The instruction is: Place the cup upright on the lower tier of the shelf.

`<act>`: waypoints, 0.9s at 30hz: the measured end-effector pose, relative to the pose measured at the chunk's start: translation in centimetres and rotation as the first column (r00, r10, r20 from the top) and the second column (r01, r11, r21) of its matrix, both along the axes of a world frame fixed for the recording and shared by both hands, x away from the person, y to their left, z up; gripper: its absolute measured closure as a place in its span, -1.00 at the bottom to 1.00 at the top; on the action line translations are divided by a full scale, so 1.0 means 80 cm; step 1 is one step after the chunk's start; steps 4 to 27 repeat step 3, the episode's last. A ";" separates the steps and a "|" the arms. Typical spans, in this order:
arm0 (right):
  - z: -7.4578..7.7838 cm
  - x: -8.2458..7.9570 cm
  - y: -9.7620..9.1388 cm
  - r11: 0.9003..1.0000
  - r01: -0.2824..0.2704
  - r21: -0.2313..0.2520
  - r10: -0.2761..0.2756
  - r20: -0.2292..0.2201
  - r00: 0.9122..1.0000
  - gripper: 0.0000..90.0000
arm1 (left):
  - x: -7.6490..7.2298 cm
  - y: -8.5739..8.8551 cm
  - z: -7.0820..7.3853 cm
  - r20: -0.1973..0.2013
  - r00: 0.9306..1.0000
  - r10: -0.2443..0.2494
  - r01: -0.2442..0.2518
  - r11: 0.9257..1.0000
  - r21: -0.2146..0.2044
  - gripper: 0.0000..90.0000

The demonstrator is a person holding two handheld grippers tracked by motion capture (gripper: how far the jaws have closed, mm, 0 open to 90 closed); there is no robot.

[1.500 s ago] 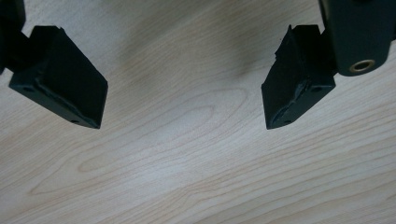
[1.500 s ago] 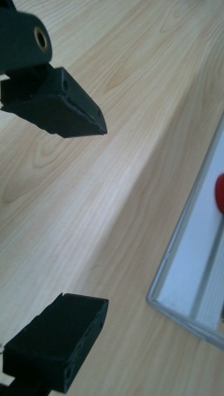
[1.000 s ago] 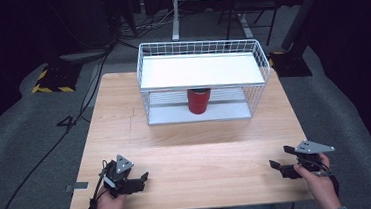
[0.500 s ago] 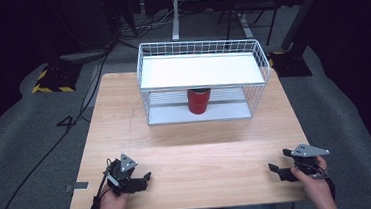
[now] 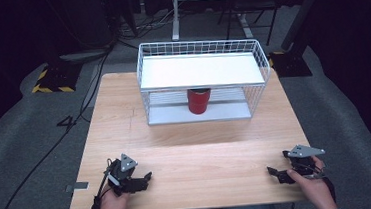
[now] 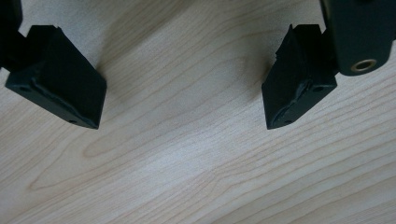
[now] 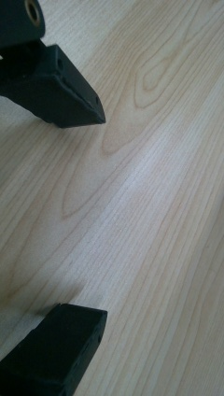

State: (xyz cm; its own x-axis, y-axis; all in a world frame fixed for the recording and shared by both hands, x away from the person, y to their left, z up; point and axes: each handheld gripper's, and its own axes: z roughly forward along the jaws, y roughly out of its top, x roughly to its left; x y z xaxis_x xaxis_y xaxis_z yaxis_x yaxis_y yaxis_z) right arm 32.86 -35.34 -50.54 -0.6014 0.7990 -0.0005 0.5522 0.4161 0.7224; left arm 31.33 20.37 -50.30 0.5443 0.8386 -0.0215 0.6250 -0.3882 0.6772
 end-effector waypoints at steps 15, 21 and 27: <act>0.000 0.000 0.000 1.000 -0.001 0.000 0.001 0.000 1.000 -0.86 | 0.002 -0.001 -0.001 0.000 1.000 0.002 -0.002 1.000 -0.006 -0.71; 0.000 0.000 0.000 1.000 -0.001 0.000 0.001 0.000 1.000 -0.86 | 0.002 -0.001 -0.001 0.000 1.000 0.002 -0.002 1.000 -0.006 -0.71; 0.000 0.000 0.000 1.000 -0.001 0.000 0.001 0.000 1.000 -0.86 | 0.002 -0.001 -0.001 0.000 1.000 0.002 -0.002 1.000 -0.006 -0.71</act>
